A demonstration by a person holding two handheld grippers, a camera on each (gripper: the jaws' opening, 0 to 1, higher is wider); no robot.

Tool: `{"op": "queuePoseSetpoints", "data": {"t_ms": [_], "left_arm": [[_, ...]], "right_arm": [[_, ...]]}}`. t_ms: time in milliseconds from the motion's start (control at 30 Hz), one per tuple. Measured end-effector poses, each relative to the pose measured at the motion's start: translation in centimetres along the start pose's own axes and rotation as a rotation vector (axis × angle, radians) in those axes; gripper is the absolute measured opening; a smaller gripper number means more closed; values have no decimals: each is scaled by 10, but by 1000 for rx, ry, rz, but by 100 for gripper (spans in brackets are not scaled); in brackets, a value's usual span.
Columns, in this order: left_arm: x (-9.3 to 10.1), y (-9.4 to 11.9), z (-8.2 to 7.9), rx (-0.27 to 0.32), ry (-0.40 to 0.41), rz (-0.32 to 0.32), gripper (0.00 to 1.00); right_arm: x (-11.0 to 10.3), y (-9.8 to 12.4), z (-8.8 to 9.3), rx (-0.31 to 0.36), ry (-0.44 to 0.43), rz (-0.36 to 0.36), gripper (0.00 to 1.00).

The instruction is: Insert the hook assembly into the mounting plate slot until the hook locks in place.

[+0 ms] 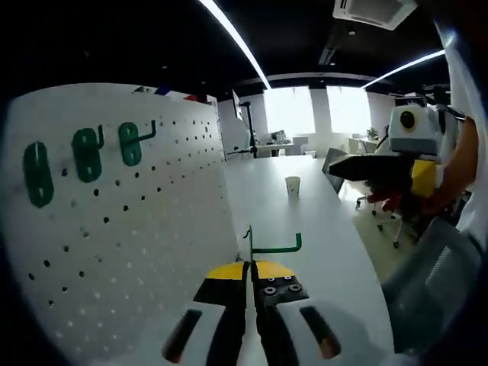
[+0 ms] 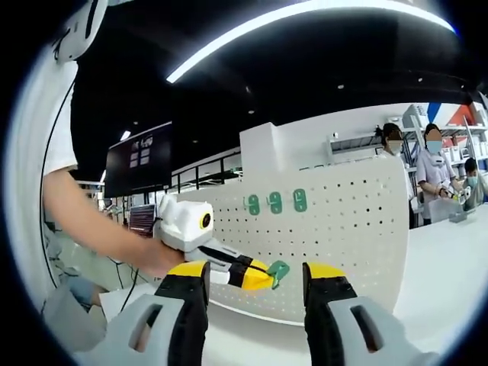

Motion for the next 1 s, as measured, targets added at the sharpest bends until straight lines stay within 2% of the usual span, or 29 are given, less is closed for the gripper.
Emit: {"op": "queuePoseSetpoints", "data": {"t_ms": [267, 600, 1000], "left_arm": [[4, 11, -9, 70, 16, -16, 2], [5, 29, -31, 187, 48, -54, 2], [19, 47, -49, 296, 58, -65, 2]], "right_arm": [[-5, -3, -6, 6, 9, -9, 47], [-11, -6, -18, 20, 30, -22, 46], [-17, -7, -29, 40, 46, -32, 45]]}}
Point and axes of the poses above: the point that each gripper's makers call its tool centre point, and the gripper's own axes: y roughly backward along the fingers, x roughly to its right, z roughly out of its underside, the point moved 4 cm from there along y, roughly backward along the fingers, and after that the axes turned 6 degrees about -x, right-handed, at the moved point
